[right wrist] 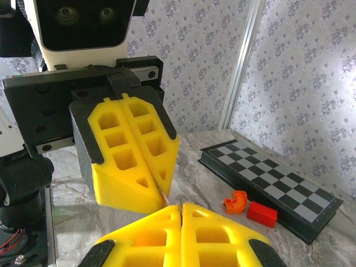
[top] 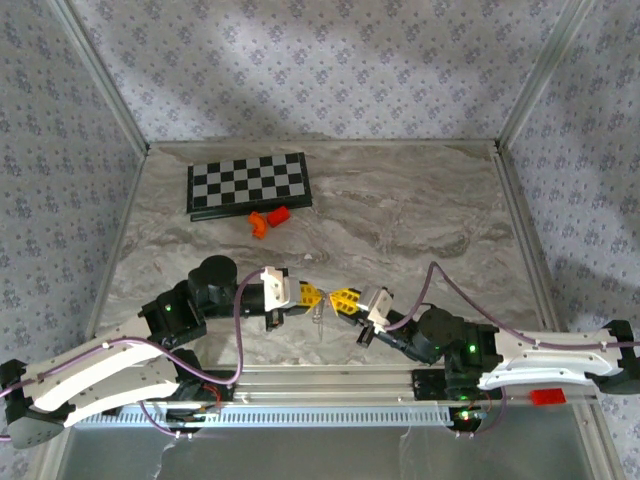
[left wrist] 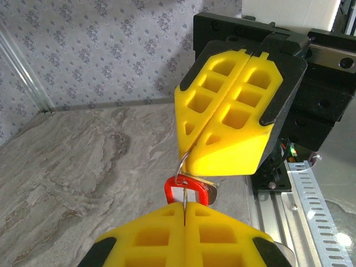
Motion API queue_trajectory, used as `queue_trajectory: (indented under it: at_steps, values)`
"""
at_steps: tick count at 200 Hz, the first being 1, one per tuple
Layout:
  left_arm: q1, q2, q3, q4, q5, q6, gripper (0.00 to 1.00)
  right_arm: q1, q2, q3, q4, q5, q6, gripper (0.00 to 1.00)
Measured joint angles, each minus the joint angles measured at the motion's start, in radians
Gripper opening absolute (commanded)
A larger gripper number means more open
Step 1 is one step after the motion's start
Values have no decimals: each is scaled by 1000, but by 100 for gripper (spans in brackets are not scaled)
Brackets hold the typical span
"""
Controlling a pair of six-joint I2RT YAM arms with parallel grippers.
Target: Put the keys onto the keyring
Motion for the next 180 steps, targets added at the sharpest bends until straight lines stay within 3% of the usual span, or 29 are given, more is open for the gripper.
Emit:
queue_trajectory:
  at_steps: [180]
  values:
    - [0,1,0,-7,-4,0,0,-4,0,0,0,-27,1,0]
